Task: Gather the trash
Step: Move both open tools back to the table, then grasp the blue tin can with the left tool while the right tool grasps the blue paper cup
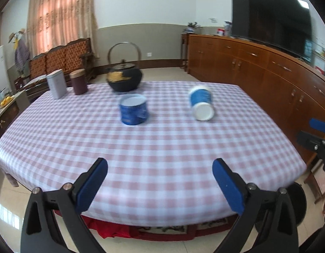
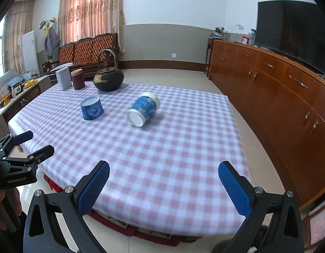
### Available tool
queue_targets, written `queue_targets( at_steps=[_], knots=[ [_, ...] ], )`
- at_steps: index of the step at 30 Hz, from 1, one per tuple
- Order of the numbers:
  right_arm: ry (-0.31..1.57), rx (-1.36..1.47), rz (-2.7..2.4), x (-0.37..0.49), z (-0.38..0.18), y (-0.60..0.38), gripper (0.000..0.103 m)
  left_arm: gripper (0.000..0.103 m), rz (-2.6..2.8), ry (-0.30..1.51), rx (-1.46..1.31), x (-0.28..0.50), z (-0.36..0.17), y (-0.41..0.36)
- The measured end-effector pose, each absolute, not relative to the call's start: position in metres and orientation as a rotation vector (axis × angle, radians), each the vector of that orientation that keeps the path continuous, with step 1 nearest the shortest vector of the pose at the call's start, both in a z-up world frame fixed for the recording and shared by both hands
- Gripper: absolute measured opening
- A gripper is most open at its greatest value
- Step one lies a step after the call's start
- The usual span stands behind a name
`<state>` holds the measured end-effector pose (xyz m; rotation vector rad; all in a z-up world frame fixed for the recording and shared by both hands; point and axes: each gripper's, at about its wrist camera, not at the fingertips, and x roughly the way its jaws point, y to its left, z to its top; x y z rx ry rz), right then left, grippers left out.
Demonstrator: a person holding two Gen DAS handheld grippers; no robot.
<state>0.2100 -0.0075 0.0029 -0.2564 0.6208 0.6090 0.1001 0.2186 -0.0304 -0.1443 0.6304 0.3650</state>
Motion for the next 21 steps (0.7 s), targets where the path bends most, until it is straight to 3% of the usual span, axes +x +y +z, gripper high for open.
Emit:
queue_targets(
  at_steps=[8,21],
  knots=[
    [0.637,-0.282,0.658,0.246,-0.003,0.049,0.103,0.093,0.413,0.642,-0.163,0.128,-0.037,0.265],
    [0.72,-0.277,0.673,0.326,-0.031,0.126,0.1,0.092,0.438,0.686,-0.179,0.19,-0.059,0.31]
  ],
)
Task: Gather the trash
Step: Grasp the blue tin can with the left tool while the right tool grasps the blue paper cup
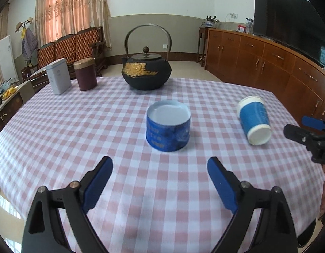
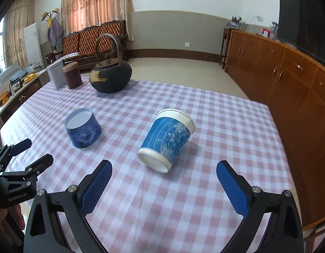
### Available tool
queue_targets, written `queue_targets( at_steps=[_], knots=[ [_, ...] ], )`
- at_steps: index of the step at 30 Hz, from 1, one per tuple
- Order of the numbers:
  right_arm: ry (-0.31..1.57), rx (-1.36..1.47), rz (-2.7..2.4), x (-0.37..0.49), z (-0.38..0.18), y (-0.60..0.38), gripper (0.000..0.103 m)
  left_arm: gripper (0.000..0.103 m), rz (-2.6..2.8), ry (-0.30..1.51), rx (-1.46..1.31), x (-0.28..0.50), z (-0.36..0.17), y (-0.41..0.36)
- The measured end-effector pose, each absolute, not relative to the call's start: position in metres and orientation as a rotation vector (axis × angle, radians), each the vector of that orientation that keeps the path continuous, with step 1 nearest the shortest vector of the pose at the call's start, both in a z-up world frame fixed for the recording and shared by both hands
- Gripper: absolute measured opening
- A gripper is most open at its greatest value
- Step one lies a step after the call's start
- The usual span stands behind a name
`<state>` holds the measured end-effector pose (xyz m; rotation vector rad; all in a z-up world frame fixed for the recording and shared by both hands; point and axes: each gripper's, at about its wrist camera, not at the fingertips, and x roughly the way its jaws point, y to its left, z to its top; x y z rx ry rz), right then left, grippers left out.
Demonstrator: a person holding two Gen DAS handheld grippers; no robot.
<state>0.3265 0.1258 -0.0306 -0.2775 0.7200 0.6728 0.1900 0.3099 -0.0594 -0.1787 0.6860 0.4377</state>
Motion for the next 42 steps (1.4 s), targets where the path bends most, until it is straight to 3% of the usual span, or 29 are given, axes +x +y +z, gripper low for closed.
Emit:
queue_targets(
  at_steps=[8,15,25,26,30,42],
  knots=[
    [0.788,-0.287,0.662,0.37,-0.057,0.158,0.096,0.089,0.425,0.729,-0.192,0.232,-0.075,0.322],
    [0.826,-0.314,0.657,0.397,-0.073,0.178,0.077,0.084,0.424,0.748,-0.23,0.26,-0.08,0.339],
    [0.826,-0.32,0.648,0.414,-0.073,0.181,0.076,0.083,0.416,0.786,-0.209,0.281,-0.084,0.341],
    [0.835,-0.313,0.652,0.415,-0.074,0.181,0.076,0.078,0.412,0.786,-0.209,0.282,-0.084,0.34],
    [0.825,-0.303,0.668,0.412,-0.07,0.178,0.068,0.075,0.399,0.772,-0.212,0.28,-0.082,0.34],
    [0.772,-0.316,0.673,0.379,-0.054,0.149,0.059,0.075,0.375,0.743,-0.166,0.254,-0.067,0.312]
  ],
)
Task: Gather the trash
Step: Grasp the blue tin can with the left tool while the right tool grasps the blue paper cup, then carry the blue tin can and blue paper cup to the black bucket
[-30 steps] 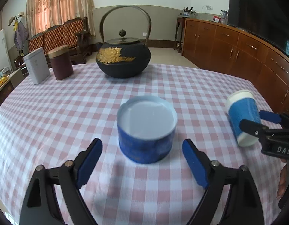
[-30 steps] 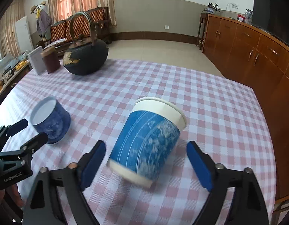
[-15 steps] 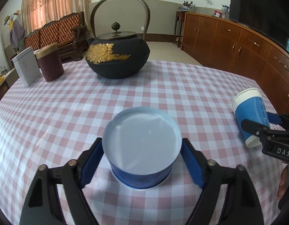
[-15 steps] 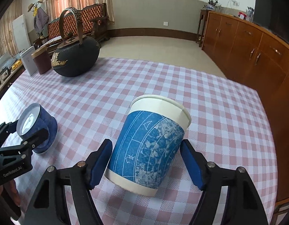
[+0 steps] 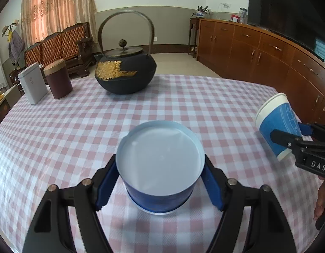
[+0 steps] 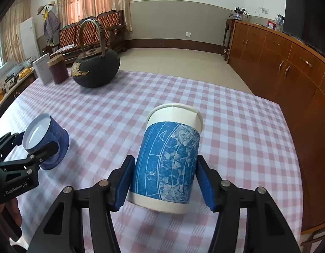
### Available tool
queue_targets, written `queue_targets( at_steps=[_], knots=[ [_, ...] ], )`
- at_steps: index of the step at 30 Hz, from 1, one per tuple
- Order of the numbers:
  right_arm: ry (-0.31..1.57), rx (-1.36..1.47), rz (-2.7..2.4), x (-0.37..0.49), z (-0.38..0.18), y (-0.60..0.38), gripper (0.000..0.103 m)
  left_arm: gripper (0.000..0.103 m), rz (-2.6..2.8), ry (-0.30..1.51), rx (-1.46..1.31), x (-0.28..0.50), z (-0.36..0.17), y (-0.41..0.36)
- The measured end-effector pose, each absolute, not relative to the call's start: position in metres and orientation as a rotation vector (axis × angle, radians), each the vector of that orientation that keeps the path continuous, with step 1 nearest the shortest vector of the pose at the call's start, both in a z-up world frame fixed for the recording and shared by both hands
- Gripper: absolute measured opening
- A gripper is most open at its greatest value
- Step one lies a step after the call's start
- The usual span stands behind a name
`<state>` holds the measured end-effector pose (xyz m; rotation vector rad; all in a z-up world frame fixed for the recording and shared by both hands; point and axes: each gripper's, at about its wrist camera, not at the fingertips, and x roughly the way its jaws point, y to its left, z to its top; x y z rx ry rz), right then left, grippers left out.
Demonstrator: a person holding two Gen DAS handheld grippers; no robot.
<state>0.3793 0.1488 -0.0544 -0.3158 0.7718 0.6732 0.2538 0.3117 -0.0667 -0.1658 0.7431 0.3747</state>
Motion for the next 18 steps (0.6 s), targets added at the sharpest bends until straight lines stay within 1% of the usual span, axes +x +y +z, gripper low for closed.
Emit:
queue_targets(
  at_steps=[6,18],
  knots=[
    [0.76,-0.319,0.685,0.363,-0.052,0.132,0.055,0.075,0.356,0.739,-0.157,0.242,-0.063,0.297],
    [0.7,-0.317,0.659,0.317,-0.028,0.08,0.055,0.075,0.284,0.71,-0.115,0.221,-0.046,0.253]
  ],
)
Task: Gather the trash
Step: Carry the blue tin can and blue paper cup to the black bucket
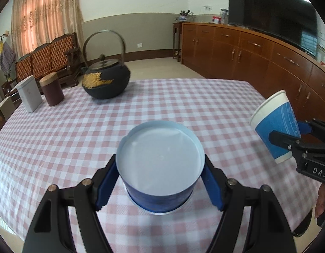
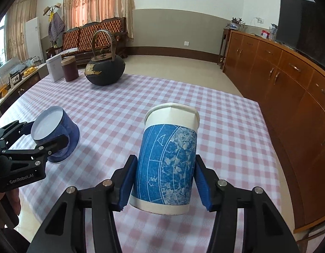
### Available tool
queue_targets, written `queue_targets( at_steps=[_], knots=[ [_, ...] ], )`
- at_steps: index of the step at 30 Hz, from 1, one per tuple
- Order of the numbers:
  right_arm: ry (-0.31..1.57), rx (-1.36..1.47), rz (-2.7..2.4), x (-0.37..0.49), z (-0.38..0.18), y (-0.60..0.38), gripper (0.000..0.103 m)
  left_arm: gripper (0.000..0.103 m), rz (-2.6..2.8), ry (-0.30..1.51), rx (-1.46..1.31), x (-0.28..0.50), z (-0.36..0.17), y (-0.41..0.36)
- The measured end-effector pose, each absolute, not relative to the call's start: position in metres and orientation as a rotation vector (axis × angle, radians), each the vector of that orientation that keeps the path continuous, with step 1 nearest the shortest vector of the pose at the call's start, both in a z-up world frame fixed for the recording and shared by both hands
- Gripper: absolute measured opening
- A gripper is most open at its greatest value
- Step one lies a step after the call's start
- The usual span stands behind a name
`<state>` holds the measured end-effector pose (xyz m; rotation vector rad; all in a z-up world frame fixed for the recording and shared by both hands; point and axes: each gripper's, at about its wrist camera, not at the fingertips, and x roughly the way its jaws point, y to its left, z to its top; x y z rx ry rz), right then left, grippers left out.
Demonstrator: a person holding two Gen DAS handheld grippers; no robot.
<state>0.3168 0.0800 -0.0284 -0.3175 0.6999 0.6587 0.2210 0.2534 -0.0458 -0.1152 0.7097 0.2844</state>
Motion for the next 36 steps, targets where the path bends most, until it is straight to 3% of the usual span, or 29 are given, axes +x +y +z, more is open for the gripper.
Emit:
queue_targets(
  at_steps=[36],
  knots=[
    [0.581,-0.193,0.412,0.195,0.04,-0.128,0.055,0.075,-0.004,0.627,0.002,0.162,0.005,0.076]
  ],
)
